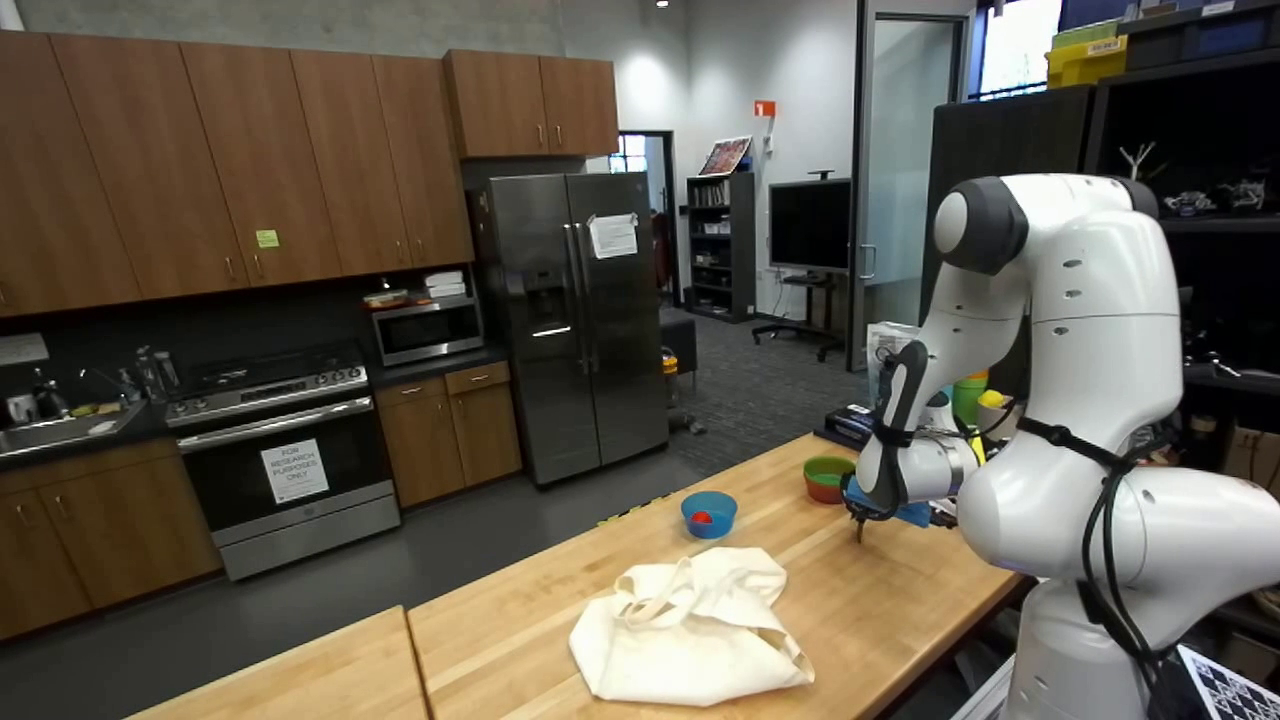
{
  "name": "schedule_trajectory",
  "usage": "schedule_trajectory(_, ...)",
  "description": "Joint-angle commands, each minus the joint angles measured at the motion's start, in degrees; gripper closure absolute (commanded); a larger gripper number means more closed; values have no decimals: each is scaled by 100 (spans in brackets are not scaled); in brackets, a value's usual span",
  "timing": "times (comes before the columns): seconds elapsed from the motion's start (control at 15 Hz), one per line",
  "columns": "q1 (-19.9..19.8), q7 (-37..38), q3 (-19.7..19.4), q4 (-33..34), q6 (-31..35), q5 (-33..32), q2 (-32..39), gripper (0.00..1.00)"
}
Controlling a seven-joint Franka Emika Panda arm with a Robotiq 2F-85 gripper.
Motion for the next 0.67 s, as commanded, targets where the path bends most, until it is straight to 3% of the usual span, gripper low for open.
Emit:
schedule_trajectory(0.0, 4, -91, 1, -389, 0, 20, -214, 99)
schedule_trajectory(0.27, -22, -36, 36, -491, 10, 9, -36, 99)
schedule_trajectory(0.53, 226, 0, -151, -335, 10, 277, 123, 99)
schedule_trajectory(0.6, 181, 27, -102, -335, 8, 273, 127, 71)
